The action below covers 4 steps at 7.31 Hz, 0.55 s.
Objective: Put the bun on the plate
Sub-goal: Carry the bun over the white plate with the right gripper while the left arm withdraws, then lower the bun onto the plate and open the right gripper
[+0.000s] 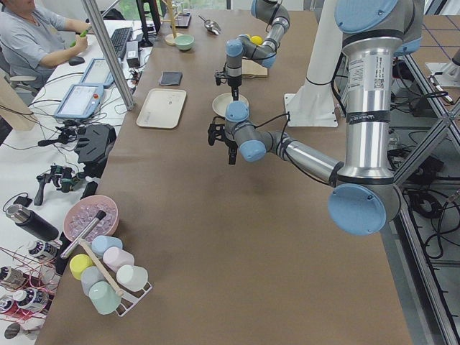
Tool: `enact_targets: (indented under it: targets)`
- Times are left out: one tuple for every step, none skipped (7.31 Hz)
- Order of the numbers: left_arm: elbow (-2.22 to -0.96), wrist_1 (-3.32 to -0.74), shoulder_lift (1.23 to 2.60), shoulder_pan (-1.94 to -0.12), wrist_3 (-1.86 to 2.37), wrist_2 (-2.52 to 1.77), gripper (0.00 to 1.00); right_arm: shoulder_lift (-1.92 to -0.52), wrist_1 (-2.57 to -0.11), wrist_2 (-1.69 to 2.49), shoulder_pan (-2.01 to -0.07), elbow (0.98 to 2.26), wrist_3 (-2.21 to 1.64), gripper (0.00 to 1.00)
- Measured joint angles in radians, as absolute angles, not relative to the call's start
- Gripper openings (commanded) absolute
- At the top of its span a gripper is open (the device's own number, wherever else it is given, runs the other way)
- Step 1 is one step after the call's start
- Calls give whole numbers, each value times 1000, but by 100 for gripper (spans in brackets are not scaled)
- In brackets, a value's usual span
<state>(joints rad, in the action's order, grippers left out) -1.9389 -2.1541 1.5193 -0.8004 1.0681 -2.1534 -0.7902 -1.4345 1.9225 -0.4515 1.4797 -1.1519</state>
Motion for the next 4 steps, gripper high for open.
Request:
enact_targets:
  targets:
    - [-1937,-2165,1513,-802,1065,-2156,97,-793,-1421,1913,-444,1475,-1163,59]
    - [-1935,-2170,1511,-803,1064,-2156,97,-795,-1411,1909,-439,1471,-1170,60]
    - [-1932,-2171,1513,-803,1063,-2157,97,-795,-1406,1908,-439,1469,-1174,87]
    - [-1930,-2171,1517,-803,1063,-2157,97,-796,-1403,1907,-442,1473,-1176,100]
